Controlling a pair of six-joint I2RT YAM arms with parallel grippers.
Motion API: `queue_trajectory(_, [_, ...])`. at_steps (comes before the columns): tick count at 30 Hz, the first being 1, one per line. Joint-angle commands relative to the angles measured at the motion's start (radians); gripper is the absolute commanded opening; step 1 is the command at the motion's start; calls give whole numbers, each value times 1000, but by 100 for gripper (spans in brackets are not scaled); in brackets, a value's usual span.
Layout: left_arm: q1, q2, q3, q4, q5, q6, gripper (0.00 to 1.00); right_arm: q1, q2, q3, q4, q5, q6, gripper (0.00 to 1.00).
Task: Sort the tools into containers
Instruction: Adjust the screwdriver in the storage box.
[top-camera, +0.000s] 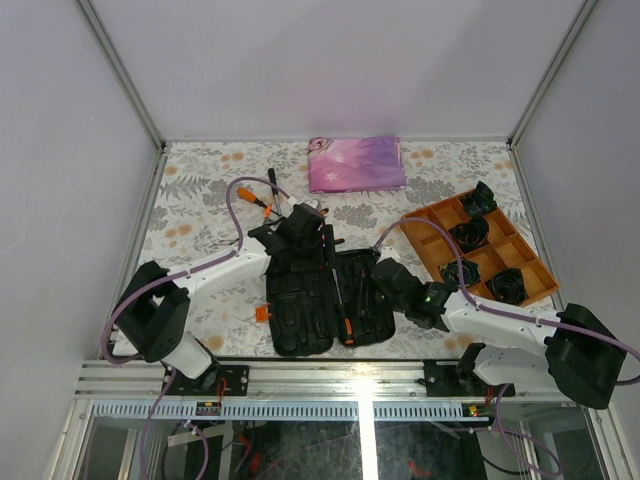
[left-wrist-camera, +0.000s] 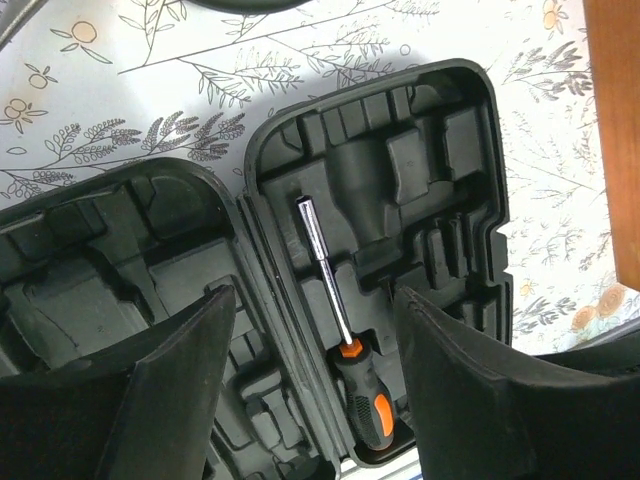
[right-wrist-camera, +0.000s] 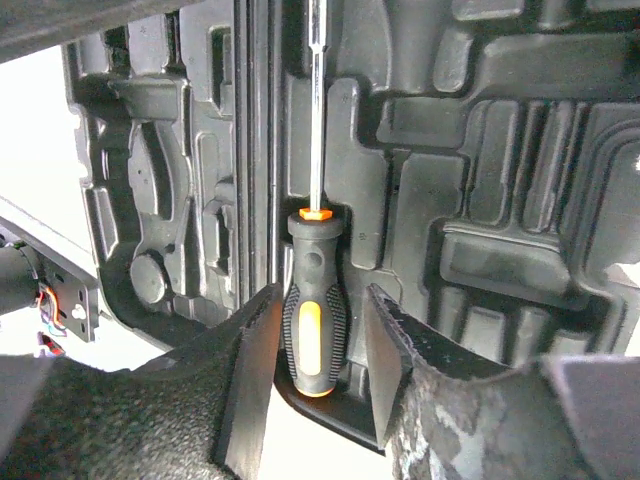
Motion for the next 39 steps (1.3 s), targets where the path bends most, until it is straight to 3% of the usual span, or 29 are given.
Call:
queue_trajectory(1, [-10,28,25,0,-9,-12,60,24,20,12,65,-10,33,42])
queue_trajectory(6, [-30,59,53,-6,-23,-21,46,36,29,-7,105,-9,67,33])
queue_trajectory(10, [-49,87,75,-19,-49,-33,41,39,37,-26,133,-13,86,28])
queue_trajectory(39, [-90,240,154,-84,-179,-95,21,49,96,-30,107,-25,63,25])
